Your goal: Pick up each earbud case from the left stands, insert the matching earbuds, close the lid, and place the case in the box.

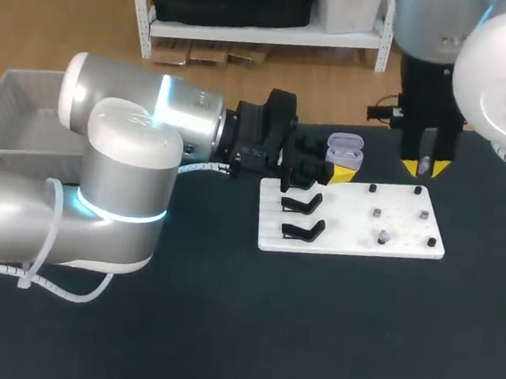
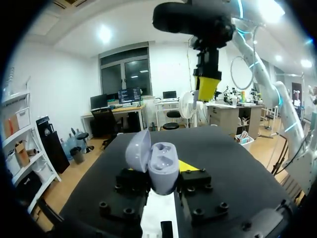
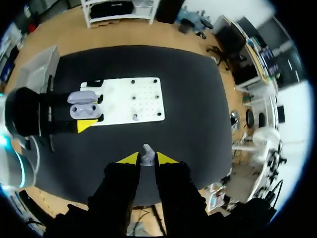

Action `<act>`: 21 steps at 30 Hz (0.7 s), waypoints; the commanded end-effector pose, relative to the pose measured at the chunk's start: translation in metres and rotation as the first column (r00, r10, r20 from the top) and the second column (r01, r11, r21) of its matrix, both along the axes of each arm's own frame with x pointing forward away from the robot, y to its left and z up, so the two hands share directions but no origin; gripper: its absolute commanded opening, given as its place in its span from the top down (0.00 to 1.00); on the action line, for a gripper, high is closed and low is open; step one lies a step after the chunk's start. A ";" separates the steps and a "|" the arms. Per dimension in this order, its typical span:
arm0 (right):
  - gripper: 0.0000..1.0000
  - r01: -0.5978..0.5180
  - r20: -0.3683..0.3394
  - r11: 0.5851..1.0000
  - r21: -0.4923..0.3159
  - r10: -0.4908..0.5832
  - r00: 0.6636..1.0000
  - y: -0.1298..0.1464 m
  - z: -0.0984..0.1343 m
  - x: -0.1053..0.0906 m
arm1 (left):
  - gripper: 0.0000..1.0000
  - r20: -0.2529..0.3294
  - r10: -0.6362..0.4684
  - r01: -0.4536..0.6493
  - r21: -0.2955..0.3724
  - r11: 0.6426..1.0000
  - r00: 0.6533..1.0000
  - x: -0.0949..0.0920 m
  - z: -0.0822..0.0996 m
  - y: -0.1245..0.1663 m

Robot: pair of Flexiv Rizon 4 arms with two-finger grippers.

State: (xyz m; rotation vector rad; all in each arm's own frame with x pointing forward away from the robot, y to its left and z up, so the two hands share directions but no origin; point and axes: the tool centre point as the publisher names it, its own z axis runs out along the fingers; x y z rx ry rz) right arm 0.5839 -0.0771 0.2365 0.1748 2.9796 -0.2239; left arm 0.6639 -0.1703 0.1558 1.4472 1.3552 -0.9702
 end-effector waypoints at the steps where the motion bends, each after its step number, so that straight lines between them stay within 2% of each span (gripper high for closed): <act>1: 1.00 0.294 0.051 0.950 0.105 -0.301 0.952 0.001 0.006 -0.007 | 1.00 0.006 0.006 -0.006 -0.010 1.000 1.000 -0.002 -0.002 0.000; 11: 1.00 0.294 0.051 0.950 0.105 -0.301 0.952 0.001 0.006 -0.007 | 1.00 0.006 0.006 -0.006 -0.010 1.000 1.000 -0.002 -0.002 0.000; 13: 1.00 0.329 0.020 0.936 0.127 -0.334 0.943 0.014 0.009 -0.003 | 1.00 0.006 0.006 -0.006 -0.010 1.000 1.000 -0.002 -0.002 0.000; 15: 1.00 0.369 -0.007 0.923 0.111 -0.370 0.929 0.022 0.015 0.001 | 1.00 0.006 0.006 -0.006 -0.010 1.000 1.000 -0.002 -0.002 0.000; 16: 1.00 0.427 -0.042 0.896 0.123 -0.426 0.904 0.024 0.019 0.004 | 1.00 0.006 0.006 -0.006 -0.010 1.000 1.000 -0.002 -0.002 0.000; 18: 1.00 0.456 -0.046 0.881 0.127 -0.454 0.890 0.029 0.026 0.010 | 1.00 0.006 0.006 -0.006 -0.010 1.000 1.000 -0.002 -0.002 0.000; 21: 1.00 0.452 -0.038 0.885 0.111 -0.451 0.892 0.038 0.030 0.016 | 1.00 0.006 0.006 -0.006 -0.010 1.000 1.000 -0.002 -0.002 0.000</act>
